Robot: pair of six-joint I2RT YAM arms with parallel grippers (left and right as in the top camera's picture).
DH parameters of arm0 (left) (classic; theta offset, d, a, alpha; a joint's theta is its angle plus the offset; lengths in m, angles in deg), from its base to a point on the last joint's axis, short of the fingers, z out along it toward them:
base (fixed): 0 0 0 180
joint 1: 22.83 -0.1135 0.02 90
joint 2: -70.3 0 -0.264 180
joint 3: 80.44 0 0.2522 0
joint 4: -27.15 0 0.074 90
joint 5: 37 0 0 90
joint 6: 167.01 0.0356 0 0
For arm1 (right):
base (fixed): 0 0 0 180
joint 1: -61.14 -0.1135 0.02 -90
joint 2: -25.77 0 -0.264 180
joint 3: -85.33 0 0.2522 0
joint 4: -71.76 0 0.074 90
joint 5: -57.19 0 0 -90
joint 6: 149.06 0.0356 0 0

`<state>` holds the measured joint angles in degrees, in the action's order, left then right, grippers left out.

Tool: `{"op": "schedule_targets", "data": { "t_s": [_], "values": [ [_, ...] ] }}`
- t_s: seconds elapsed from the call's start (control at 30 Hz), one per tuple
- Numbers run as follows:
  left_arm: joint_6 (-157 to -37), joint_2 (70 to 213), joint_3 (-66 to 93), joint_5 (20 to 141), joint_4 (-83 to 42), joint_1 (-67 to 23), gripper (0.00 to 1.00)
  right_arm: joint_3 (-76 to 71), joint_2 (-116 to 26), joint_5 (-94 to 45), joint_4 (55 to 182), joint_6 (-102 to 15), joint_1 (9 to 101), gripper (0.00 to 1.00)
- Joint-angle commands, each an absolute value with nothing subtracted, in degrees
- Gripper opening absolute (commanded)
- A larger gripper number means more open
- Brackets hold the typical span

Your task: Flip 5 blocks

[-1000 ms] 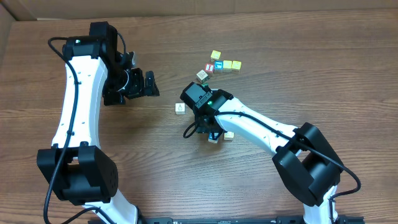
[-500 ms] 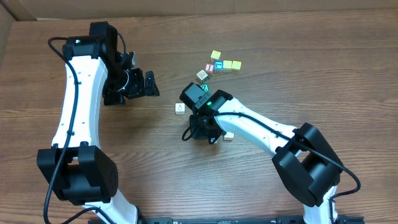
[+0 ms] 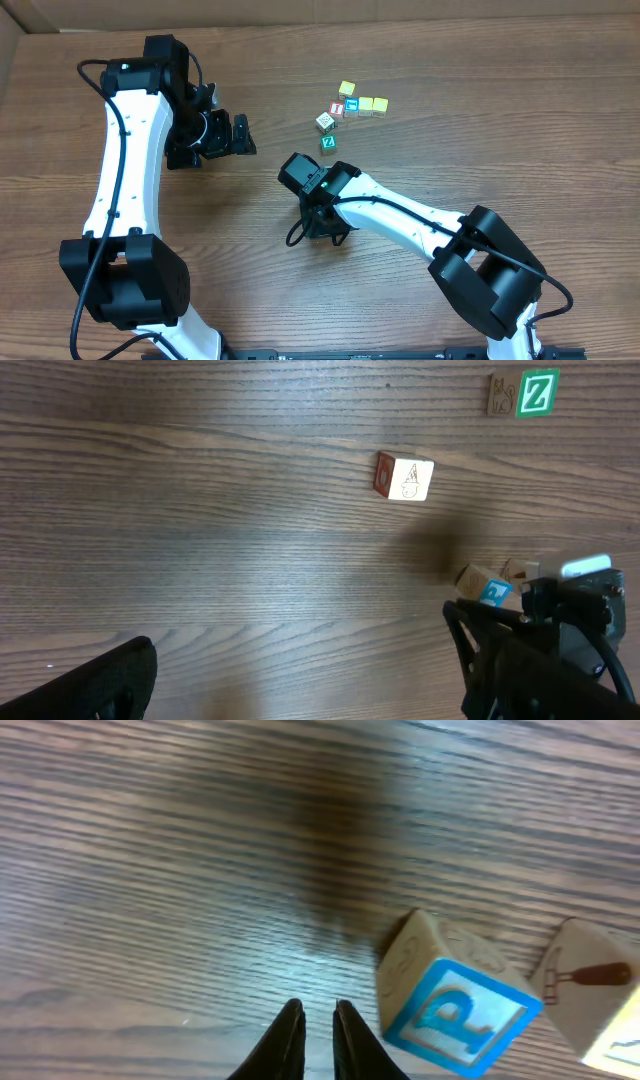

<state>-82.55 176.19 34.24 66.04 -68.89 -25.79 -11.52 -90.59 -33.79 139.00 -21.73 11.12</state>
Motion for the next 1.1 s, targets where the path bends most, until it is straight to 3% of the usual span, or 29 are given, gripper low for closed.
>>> {"op": "schedule_targets", "data": {
  "t_s": [0.0, 1.07],
  "values": [
    [-82.3, 176.9, 35.7, 66.1, -68.8, -25.4, 1.00, -10.9, -89.2, -37.6, 139.7, -21.3, 11.1, 0.13],
    [-82.3, 176.9, 35.7, 66.1, -68.8, -25.4, 1.00, -10.9, -89.2, -41.8, 138.2, -21.3, 11.1, 0.16]
  ]
}}
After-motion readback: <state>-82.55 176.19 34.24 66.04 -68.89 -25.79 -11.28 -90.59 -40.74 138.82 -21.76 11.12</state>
